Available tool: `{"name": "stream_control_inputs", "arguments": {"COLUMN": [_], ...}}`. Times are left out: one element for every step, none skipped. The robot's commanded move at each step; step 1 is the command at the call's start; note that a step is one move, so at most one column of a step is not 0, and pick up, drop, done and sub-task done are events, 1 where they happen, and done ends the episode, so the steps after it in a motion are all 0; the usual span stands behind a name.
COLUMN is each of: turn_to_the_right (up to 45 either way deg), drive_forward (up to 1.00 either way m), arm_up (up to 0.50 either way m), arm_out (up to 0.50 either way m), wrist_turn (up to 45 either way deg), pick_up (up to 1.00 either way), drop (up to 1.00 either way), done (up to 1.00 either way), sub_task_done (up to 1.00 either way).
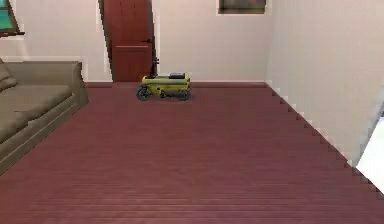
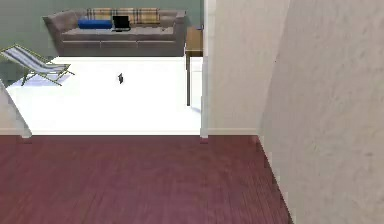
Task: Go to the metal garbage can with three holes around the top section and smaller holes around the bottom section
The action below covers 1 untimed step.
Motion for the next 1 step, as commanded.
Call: {"name": "stream_control_inputs", "arguments": {"turn_to_the_right": [45.0], "drive_forward": [0.00], "arm_up": [0.00], "arm_out": [0.00], "wrist_turn": [0.0], "pick_up": [0.00], "drop": [0.00], "done": [0.00], "sub_task_done": [0.00]}}
